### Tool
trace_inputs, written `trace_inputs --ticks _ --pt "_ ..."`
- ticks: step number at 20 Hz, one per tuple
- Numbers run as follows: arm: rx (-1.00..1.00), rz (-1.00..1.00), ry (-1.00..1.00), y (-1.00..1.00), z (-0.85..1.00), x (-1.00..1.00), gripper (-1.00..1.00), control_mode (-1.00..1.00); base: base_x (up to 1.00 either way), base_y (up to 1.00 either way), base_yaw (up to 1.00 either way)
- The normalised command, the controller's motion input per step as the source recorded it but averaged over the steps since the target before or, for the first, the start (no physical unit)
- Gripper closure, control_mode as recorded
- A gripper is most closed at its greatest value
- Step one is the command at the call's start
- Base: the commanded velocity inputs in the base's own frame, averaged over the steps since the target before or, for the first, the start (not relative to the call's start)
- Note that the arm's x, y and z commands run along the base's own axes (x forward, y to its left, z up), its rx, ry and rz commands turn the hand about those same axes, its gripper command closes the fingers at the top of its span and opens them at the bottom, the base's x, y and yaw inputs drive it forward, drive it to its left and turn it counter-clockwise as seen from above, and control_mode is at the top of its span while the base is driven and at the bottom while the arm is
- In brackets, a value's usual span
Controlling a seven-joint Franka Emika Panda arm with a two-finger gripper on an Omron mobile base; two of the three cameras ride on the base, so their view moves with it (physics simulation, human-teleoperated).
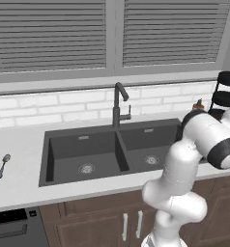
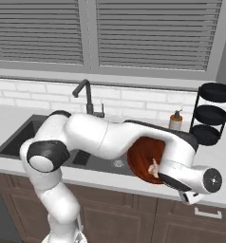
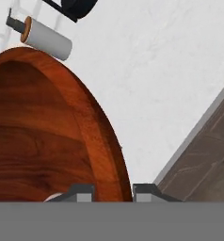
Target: Pick the garlic from the sink and place it in the bowl. Then pick the bowl and place it in the microwave. Then close the microwave door and press the start button.
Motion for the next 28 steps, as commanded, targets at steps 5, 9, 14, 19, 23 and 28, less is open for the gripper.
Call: trace_inputs --ticks 5,9,14,19,23,28 --pt "-0.06 0.00 0.07 0.75 0.76 -0.14 1.00 -1.00 0.00 0.00 0.00" --pt "0.00 0.00 0.17 0.72 0.73 -0.26 1.00 -1.00 0.00 0.00 0.00" --pt "0.00 0.00 0.18 0.74 0.58 -0.26 1.00 -1.00 0.00 0.00 0.00" --pt "0.00 0.00 0.10 0.79 0.31 -0.22 1.00 -1.00 0.00 0.00 0.00" --pt "-0.04 0.02 0.00 0.38 0.02 -0.08 1.00 -1.00 0.00 0.00 0.00" --pt "0.00 -0.02 -0.01 0.00 0.00 -0.02 1.00 -1.00 0.00 0.00 0.00"
